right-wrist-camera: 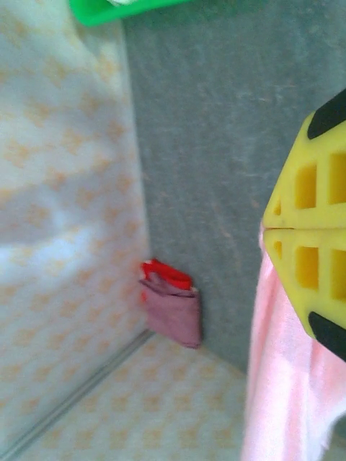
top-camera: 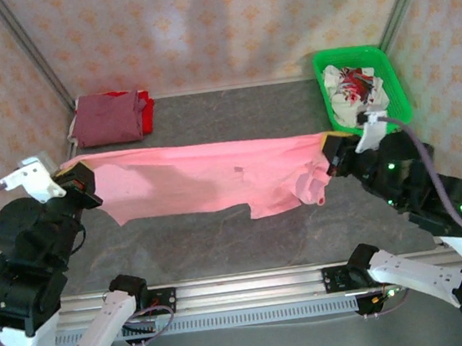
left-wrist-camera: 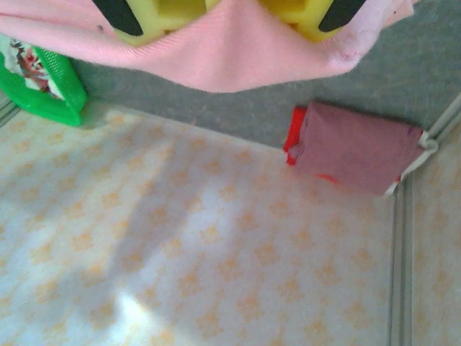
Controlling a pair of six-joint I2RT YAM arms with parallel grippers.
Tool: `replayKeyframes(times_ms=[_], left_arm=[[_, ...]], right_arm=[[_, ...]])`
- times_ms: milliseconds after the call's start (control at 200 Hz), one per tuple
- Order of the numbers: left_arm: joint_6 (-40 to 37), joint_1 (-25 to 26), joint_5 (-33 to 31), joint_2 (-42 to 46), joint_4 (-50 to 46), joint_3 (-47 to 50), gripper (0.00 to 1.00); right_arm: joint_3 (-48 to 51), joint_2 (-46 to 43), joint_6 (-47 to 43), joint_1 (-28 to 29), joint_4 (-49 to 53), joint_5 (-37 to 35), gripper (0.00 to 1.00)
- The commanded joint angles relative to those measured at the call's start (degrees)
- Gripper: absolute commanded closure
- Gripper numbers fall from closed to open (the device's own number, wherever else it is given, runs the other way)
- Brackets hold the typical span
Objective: Fold and stack the t-shirts
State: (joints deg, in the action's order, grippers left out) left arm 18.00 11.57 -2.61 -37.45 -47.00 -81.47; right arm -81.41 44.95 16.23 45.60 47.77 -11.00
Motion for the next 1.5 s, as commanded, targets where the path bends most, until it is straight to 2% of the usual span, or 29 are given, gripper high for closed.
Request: replayKeyframes(times_ms=[0,50,145,215,230,260,270,310,330,370,385,400,410,425,460,500,555,631,696,771,846,916,981,1136,1271,1401,1491], left_arm=[[-3.66,-0.49,-2.43,-6.00,-0.16,-3.31,1.00],[-4.86,-0.54,-4.94,-9.26,3.22,-3.37,1.00],[-8.64,-1.78,-7.13,-19.21,8.81,-4.67,1.00],[-9.76,-6.38,-0.42,-29.16,13.56,-5.95,1.00],[-9.96,-7.13,0.71,-31.42,14.72,-6.35,0.98],[-10.71,-8.36,2.06,-36.11,16.94,-7.36,0.87],[-11.06,-8.68,2.43,-37.74,17.54,-7.77,0.81],[-12.86,-9.71,2.93,-44.71,19.82,-10.26,0.61],[-13.49,-9.93,2.40,-48.43,20.09,-12.14,0.51],[-14.31,-10.40,0.90,-56.15,17.79,-17.87,0.30],[-14.45,-10.43,-0.12,-58.80,16.25,-20.48,0.25],[-14.51,-10.43,-1.34,-61.50,14.32,-23.01,0.21],[-14.49,-10.43,-2.09,-63.05,13.08,-24.67,0.18],[-14.48,-10.43,-3.00,-65.07,11.51,-26.62,0.16],[-14.20,-10.28,-4.35,-67.68,9.78,-28.84,0.15],[-14.22,-9.86,-5.44,-66.83,12.47,-25.71,0.15],[-14.22,-8.85,-6.08,-61.52,20.23,-16.41,0.15],[-12.27,-7.90,-5.81,-54.06,25.74,-4.93,0.13],[-9.40,-7.35,-3.78,-50.21,24.58,2.06,0.13],[-6.93,-5.56,-2.20,-47.77,22.74,9.55,0.13],[-5.46,-2.92,1.47,-46.22,25.03,17.58,0.14],[-1.94,-1.10,4.16,-46.41,27.78,22.71,0.18],[1.77,-0.72,8.48,-48.70,28.40,24.45,0.20],[6.30,0.03,8.53,-53.40,28.32,27.37,0.25],[8.47,0.75,11.83,-54.91,30.29,29.98,0.28],[10.13,1.30,13.10,-55.08,33.03,33.08,0.41],[11.14,1.26,14.40,-55.40,33.53,34.46,0.44]], right_arm=[[-7.27,8.75,-5.61,-0.63,0.80,-12.48,1.00],[-10.36,13.78,-7.06,-3.91,-1.35,-11.75,1.00],[-15.78,24.85,-4.87,-16.52,-5.62,1.47,1.00],[-20.95,35.56,-4.41,-22.16,-7.07,4.24,1.00],[-22.44,37.94,-4.26,-23.05,-7.28,4.84,1.00],[-25.10,42.76,-4.15,-24.23,-7.82,5.51,1.00],[-26.77,44.99,-4.18,-24.63,-8.05,5.76,0.94],[-31.16,51.63,-3.93,-25.62,-8.78,5.61,0.86],[-33.69,54.88,-3.57,-26.21,-8.91,5.36,0.77],[-40.17,61.75,-2.64,-27.91,-7.23,7.41,0.43],[-43.09,64.40,-2.05,-28.52,-5.84,8.16,0.31],[-46.09,67.03,-1.47,-29.12,-4.22,8.75,0.13],[-48.27,68.72,-1.07,-29.44,-2.93,9.12,0.04],[-51.59,71.14,-0.43,-29.88,-0.66,9.45,0.00],[-59.09,75.99,0.32,-30.76,5.37,10.56,0.01],[-64.78,79.47,-0.16,-30.80,10.52,10.73,0.01],[-63.25,78.73,-1.92,-29.75,12.42,10.75,0.01],[-46.42,70.39,-2.97,-27.73,5.31,12.11,0.01],[-27.85,59.98,-1.36,-26.42,-4.57,16.38,0.00],[-9.42,48.95,1.71,-25.51,-13.59,18.85,0.07],[4.44,41.18,3.79,-25.23,-18.83,18.27,0.14],[12.13,37.76,4.25,-25.32,-20.28,17.55,0.20],[16.38,36.97,3.94,-25.37,-20.29,16.84,0.21],[21.58,39.46,2.70,-25.71,-21.23,13.73,0.23],[24.30,42.49,4.74,-27.10,-23.75,13.91,0.26],[25.29,43.83,5.52,-28.17,-24.57,13.99,0.27],[26.03,42.71,5.91,-28.34,-25.15,13.80,0.28]])
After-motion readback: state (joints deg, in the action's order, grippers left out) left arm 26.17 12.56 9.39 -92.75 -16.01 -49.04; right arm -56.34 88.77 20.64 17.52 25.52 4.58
